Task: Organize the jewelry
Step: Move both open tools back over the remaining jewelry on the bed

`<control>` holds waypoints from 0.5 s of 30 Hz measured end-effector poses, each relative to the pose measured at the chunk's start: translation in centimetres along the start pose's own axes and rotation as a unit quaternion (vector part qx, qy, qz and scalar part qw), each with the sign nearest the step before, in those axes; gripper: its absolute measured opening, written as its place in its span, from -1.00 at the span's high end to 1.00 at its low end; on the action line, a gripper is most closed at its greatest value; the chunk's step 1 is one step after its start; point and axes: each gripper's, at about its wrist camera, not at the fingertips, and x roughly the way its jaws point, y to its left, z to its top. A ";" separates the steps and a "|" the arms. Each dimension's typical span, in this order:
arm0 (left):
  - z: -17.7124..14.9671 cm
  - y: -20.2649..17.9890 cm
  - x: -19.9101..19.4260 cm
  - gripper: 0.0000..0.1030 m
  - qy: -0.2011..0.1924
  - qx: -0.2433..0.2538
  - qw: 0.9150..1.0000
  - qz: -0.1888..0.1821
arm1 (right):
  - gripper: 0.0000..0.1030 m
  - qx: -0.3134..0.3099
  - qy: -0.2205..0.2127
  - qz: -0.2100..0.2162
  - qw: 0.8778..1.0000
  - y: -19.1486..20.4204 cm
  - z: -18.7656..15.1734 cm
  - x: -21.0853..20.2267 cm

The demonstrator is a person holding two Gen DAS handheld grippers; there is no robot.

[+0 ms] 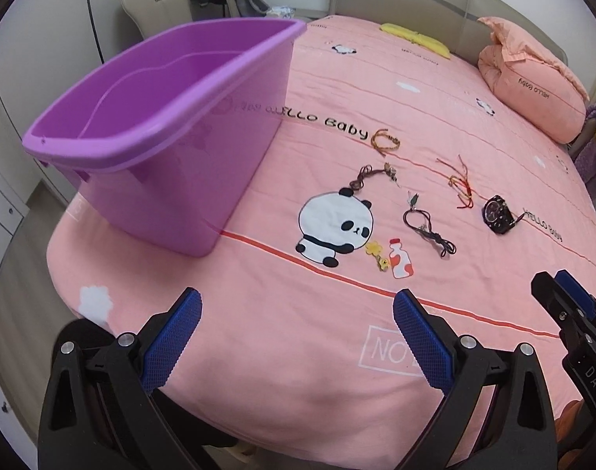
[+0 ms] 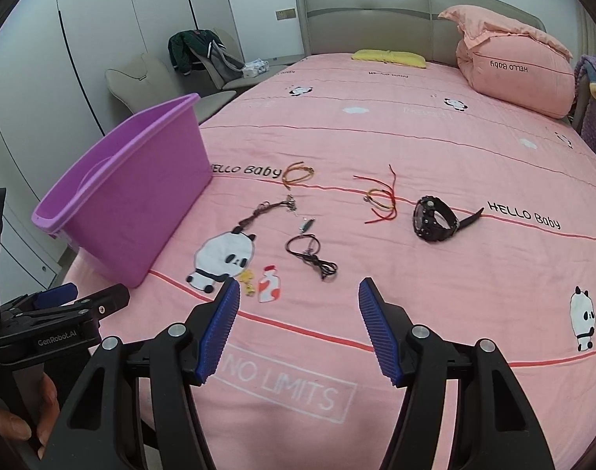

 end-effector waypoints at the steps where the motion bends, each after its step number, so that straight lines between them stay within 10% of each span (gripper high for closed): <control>1: -0.1 -0.3 0.6 -0.87 0.004 -0.005 1.000 -0.001 | -0.18 -0.001 0.002 0.000 1.000 -0.5 -0.1 0.5; 15: -0.9 -4.3 8.0 -0.87 -0.001 -0.045 0.998 0.048 | -0.18 -0.036 0.049 0.034 0.998 -4.3 -0.2 8.7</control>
